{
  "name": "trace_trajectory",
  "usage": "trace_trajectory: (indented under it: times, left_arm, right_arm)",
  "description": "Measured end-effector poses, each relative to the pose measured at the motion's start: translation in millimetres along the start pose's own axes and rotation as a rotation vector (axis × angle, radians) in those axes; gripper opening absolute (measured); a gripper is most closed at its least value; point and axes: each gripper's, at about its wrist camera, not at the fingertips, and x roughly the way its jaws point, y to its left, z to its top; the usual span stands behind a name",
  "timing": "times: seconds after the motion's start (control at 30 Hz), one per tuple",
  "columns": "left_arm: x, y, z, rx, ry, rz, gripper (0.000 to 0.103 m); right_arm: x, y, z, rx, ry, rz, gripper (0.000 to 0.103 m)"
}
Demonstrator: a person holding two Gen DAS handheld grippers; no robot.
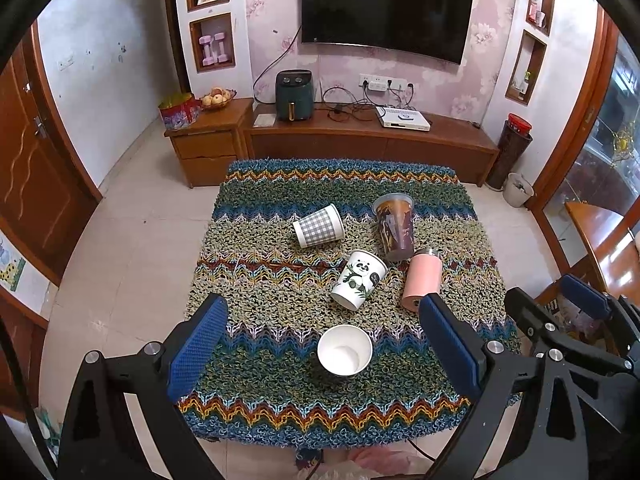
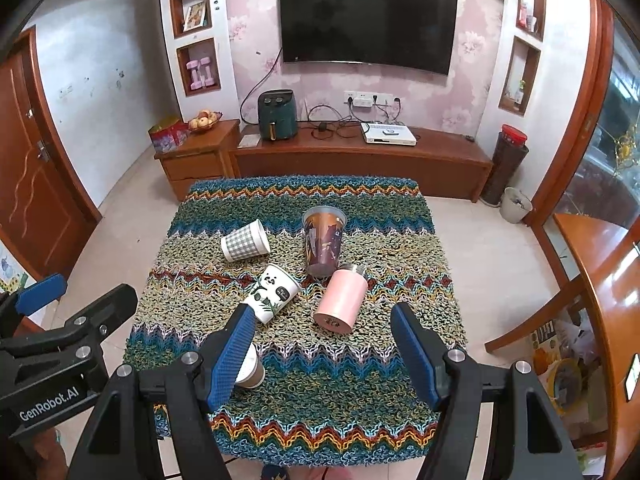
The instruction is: Flip cup upright
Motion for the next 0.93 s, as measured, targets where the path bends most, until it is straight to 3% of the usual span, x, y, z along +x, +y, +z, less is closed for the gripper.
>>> trace_trajectory:
  times: [0.93]
  left_arm:
    - [7.7, -2.8, -3.9, 0.007, 0.021, 0.005, 0.097]
  right_arm:
    - [2.7, 4.0, 1.1, -0.004, 0.007, -0.001, 0.071]
